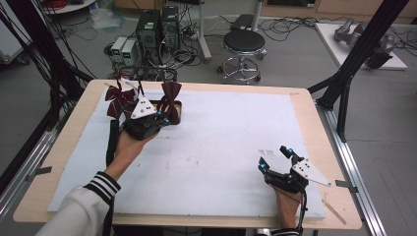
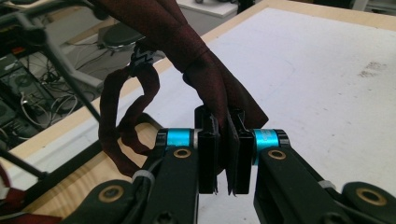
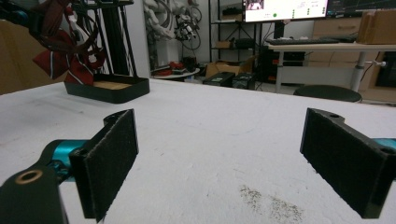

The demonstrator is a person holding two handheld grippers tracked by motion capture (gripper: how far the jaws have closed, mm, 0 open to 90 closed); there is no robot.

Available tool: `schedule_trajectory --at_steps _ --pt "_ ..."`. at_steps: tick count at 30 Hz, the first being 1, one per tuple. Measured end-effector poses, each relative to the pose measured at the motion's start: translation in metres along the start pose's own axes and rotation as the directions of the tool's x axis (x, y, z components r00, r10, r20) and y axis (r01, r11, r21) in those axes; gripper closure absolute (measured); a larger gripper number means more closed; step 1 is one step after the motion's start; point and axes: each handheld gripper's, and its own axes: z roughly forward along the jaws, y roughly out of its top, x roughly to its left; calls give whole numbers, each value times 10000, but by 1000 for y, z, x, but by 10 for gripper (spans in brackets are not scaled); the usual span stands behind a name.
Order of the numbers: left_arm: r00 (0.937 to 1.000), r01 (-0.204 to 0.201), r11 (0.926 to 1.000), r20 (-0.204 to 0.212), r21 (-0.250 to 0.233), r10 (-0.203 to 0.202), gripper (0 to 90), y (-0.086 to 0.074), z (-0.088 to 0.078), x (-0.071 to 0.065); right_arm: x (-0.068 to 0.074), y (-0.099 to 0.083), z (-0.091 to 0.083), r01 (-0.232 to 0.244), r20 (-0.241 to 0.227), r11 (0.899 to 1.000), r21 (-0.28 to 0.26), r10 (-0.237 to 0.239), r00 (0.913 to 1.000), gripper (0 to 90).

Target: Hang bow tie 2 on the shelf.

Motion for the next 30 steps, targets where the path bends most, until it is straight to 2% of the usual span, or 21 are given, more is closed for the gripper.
schedule_trajectory --at_steps 8,19,30 --pt "9987 14 9998 -500 -190 -23 844 4 -9 9 0 0 0 5 9 10000 -3 -5 10000 105" --pt "9963 -180 9991 -845 -396 146 844 14 -12 16 0 0 0 -10 3 10000 7 10 10000 105" --pt "9920 -203 9987 -1252 -476 142 845 26 -13 27 0 0 0 -6 1 10000 7 6 10000 105"
